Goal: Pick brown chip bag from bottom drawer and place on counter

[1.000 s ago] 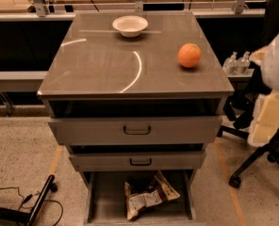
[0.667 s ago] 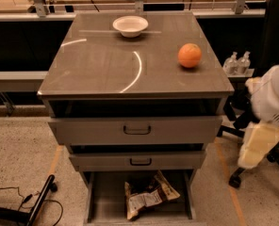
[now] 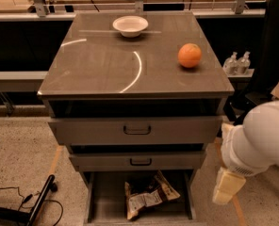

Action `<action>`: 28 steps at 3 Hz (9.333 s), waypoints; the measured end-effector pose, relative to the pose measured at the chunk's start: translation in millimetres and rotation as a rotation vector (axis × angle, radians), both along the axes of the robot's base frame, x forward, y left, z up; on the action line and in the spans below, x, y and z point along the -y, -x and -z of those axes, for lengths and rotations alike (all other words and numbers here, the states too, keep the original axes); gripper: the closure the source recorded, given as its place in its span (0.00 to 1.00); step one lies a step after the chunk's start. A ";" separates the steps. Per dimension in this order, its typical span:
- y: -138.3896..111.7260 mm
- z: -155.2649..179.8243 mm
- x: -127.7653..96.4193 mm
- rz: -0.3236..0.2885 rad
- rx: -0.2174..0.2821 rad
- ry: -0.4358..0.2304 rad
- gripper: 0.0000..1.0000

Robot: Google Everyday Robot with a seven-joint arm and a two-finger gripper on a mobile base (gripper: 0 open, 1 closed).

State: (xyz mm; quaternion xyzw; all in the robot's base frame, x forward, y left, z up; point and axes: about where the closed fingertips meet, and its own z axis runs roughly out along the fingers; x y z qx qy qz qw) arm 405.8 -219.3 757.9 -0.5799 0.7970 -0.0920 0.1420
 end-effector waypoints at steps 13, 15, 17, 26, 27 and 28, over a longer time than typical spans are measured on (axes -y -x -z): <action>-46.1 446.3 -145.6 -0.140 0.069 -0.119 0.00; -61.0 460.8 -150.4 -0.138 0.080 -0.179 0.00; -111.6 499.5 -168.7 -0.150 0.109 -0.357 0.00; -154.2 602.3 -220.5 -0.257 0.125 -0.468 1.00; -154.2 602.3 -220.6 -0.257 0.125 -0.468 1.00; -144.3 585.0 -222.7 -0.267 0.121 -0.494 1.00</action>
Offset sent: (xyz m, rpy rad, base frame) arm 0.0254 0.0064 -0.0832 -0.0325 0.0423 -0.0990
